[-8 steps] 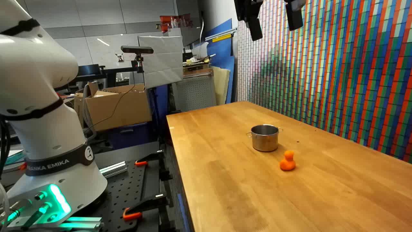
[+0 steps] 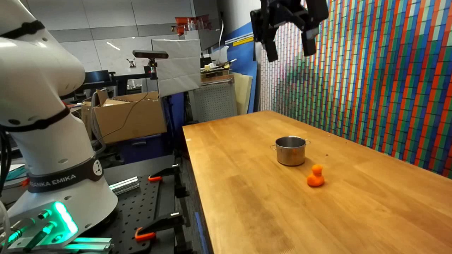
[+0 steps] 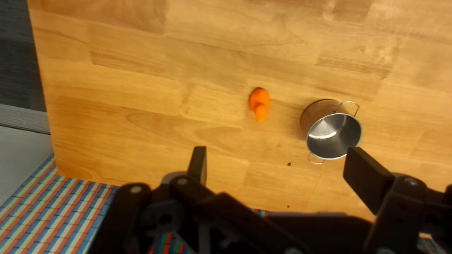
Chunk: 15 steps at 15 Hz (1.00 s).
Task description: Put the rubber duck in the pot
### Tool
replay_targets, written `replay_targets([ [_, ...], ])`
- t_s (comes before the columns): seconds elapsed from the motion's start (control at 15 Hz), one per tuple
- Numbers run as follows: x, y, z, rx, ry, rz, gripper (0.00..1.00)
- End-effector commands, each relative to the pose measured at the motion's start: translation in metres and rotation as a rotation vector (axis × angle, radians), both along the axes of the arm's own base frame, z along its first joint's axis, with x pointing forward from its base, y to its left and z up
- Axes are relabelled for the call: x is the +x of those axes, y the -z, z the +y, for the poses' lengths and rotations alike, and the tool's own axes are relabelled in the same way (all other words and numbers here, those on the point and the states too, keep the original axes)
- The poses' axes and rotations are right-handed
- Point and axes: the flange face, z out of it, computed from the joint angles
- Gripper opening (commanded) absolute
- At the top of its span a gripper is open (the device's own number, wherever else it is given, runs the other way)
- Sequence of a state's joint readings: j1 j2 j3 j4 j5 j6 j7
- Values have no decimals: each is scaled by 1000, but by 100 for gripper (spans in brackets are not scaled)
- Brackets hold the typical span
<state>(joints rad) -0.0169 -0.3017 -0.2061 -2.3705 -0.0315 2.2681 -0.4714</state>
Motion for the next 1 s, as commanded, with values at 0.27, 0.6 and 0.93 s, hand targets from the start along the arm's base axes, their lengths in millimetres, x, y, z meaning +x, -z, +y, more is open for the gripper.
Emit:
replay_targets([
  [0.27, 72, 115, 78, -95, -128, 2, 100],
  [0.6, 94, 176, 45, -189, -82, 52, 100],
  [0.93, 100, 231, 39, -166, -13, 78, 100],
])
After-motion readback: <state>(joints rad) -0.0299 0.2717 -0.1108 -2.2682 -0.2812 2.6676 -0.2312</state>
